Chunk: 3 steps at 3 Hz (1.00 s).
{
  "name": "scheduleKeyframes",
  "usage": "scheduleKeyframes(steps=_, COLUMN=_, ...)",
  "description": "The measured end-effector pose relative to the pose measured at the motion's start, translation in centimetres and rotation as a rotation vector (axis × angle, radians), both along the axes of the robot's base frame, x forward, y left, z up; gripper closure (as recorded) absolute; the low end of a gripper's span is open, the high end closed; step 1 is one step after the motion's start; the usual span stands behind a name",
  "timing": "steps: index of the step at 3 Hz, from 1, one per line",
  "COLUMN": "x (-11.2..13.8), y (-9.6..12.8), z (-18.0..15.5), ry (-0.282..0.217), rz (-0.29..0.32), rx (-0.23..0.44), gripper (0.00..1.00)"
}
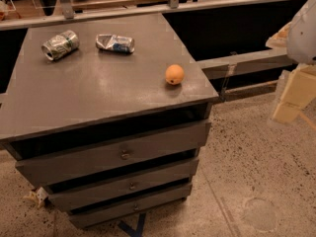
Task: Move orange near redbull can
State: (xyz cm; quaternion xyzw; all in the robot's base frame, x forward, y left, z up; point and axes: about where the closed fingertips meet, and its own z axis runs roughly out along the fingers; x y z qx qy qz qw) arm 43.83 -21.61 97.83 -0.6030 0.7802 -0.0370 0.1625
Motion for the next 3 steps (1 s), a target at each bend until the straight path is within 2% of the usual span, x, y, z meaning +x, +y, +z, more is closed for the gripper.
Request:
scheduleKeyframes(steps=1, x=0.0, y=0.0, z=0.0, ry=0.0, rz=0.0, rx=0.0, gripper=0.0)
scheduleKeyframes(steps=2, x=0.5, y=-0.3, z=-0.3, ry=-0.025, rz=-0.066, rx=0.108, gripper=0.0)
scheduleKeyframes(steps=3, x=1.0, y=-2.6, z=-2.9, ry=-0.064, rz=-0.208, rx=0.323, gripper=0.0)
